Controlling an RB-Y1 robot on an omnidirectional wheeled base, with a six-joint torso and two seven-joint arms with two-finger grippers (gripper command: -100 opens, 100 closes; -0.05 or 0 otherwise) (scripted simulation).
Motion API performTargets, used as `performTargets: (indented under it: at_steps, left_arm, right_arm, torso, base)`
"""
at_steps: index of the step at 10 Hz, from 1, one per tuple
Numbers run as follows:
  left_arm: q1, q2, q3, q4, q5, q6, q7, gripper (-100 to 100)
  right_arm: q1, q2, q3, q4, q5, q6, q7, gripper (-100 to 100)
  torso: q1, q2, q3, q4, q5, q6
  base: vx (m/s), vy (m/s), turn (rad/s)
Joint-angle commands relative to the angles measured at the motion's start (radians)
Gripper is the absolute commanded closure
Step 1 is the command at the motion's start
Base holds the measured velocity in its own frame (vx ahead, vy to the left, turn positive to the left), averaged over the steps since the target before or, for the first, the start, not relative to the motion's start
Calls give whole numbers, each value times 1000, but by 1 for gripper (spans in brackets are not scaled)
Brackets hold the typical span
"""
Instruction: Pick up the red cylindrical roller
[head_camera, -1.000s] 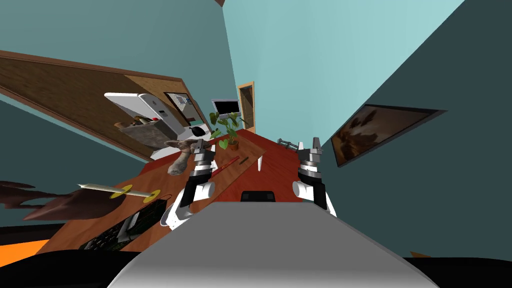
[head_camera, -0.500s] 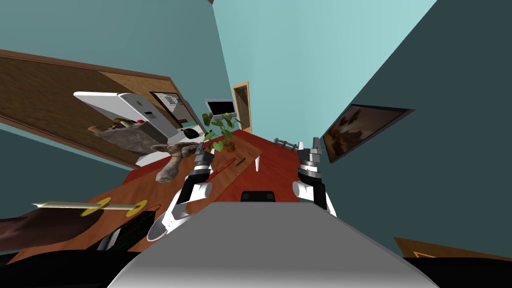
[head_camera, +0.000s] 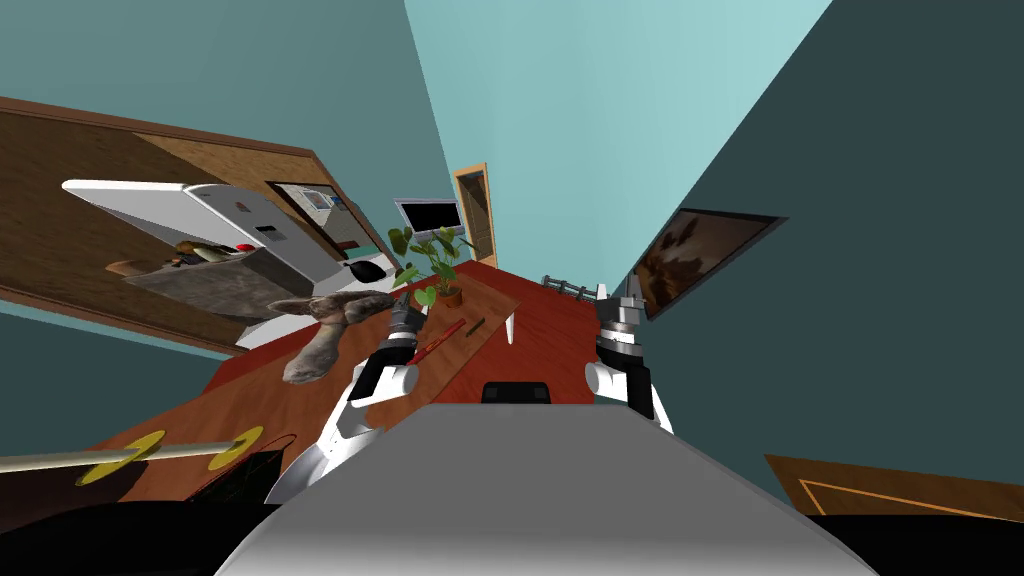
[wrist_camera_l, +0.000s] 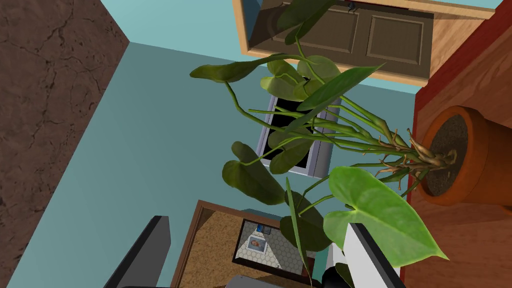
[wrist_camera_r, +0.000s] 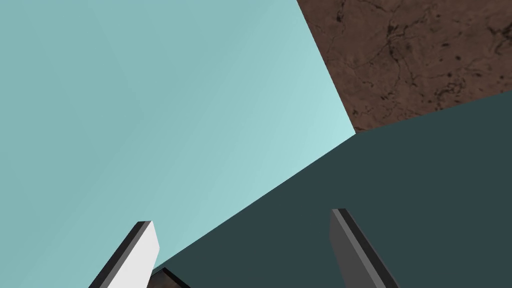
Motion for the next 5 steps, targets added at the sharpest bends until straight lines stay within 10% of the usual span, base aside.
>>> performTargets:
  at_steps: [1, 5]
  left_arm:
    - [14, 19, 24, 30, 40, 50, 15, -100]
    - [16, 33, 44, 63, 74, 144, 26, -100]
  right_arm:
    - [0, 0, 0, 0, 0, 0, 0, 0]
    - [0, 0, 0, 0, 0, 0, 0, 0]
  torso:
    - [0, 0, 0, 0, 0, 0]
    - [0, 0, 0, 0, 0, 1]
  base:
    - [29, -8, -173]
    - [20, -2, -92]
